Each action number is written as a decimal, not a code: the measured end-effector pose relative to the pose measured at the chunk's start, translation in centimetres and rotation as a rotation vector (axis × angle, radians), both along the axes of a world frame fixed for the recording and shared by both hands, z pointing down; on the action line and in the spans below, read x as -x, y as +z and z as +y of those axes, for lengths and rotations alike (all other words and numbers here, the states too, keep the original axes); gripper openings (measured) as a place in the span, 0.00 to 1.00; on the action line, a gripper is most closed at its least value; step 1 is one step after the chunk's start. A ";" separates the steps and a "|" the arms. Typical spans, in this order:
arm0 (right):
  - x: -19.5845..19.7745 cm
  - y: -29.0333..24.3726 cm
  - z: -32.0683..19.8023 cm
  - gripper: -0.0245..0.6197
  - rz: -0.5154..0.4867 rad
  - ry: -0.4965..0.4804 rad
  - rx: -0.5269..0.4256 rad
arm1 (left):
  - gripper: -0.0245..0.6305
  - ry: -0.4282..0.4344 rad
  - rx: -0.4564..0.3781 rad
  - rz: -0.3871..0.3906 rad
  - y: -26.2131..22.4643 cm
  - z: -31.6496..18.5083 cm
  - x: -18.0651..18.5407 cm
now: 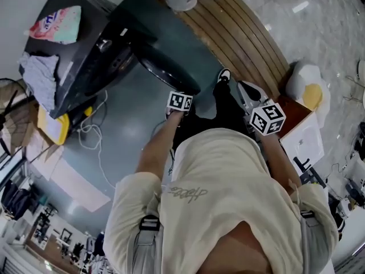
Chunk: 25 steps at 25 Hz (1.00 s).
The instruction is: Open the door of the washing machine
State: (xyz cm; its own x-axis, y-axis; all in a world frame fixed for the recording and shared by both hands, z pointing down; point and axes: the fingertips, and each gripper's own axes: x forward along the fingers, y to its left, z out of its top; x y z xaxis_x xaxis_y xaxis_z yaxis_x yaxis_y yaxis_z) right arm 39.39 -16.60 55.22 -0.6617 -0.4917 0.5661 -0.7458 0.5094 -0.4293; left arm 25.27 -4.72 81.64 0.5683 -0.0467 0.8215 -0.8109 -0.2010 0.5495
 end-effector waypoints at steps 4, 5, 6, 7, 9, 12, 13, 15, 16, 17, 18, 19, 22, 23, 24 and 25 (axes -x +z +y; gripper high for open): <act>-2.7 0.8 -4.5 0.04 -0.020 -0.032 0.002 | 0.05 -0.034 -0.031 -0.008 -0.7 -3.1 -2.2; -3.4 1.2 -5.4 0.04 -0.020 -0.036 0.004 | 0.05 -0.051 -0.046 -0.003 -1.0 -4.1 -2.8; -4.1 1.5 -6.3 0.04 -0.018 -0.036 0.005 | 0.05 -0.080 -0.058 0.004 -1.2 -5.1 -3.3; -4.7 1.8 -7.1 0.04 -0.019 -0.033 0.007 | 0.05 -0.123 -0.064 0.012 -1.4 -6.1 -3.6; -5.9 2.1 -8.6 0.04 -0.027 -0.020 0.012 | 0.06 -0.235 -0.056 0.034 -1.6 -8.2 -4.1; -7.8 2.4 -10.2 0.04 -0.037 -0.002 0.026 | 0.06 -0.363 -0.051 0.038 -1.7 -10.7 -5.0; -8.5 2.5 -10.5 0.04 -0.039 0.001 0.034 | 0.06 -0.377 -0.051 0.020 -1.7 -11.2 -5.2; -9.7 2.8 -11.0 0.04 -0.042 0.001 0.049 | 0.06 -0.369 -0.033 -0.035 -1.3 -11.7 -5.7; -10.2 3.0 -11.3 0.04 -0.043 0.000 0.054 | 0.06 -0.358 -0.013 -0.065 -1.0 -11.7 -5.8; -10.7 3.1 -11.6 0.04 -0.044 0.001 0.058 | 0.06 -0.354 0.008 -0.088 -0.8 -11.6 -5.9; -11.0 3.3 -11.9 0.04 -0.045 0.003 0.060 | 0.06 -0.362 0.025 -0.100 -0.6 -11.6 -5.8; -11.2 3.3 -12.2 0.04 -0.047 0.005 0.061 | 0.06 -0.382 0.030 -0.100 -0.6 -11.8 -5.7; -11.8 3.4 -13.0 0.04 -0.048 0.006 0.061 | 0.06 -0.465 0.007 -0.051 -0.6 -13.0 -5.5; -12.0 3.4 -13.3 0.04 -0.047 0.005 0.060 | 0.06 -0.483 0.006 -0.041 -0.6 -13.4 -5.6; -12.3 3.5 -13.5 0.04 -0.046 0.005 0.059 | 0.06 -0.497 0.007 -0.046 -0.5 -13.8 -5.7; -12.7 3.6 -13.7 0.04 -0.044 0.008 0.060 | 0.06 -0.507 0.009 -0.061 -0.4 -14.1 -5.8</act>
State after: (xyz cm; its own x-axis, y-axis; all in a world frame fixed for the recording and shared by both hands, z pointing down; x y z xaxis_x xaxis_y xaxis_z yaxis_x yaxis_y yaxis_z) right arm 52.12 -30.34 58.79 -0.6829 -0.4632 0.5649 -0.7293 0.4757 -0.4917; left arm 31.07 -18.82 81.20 0.4265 -0.2970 0.8543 -0.8361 0.2307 0.4976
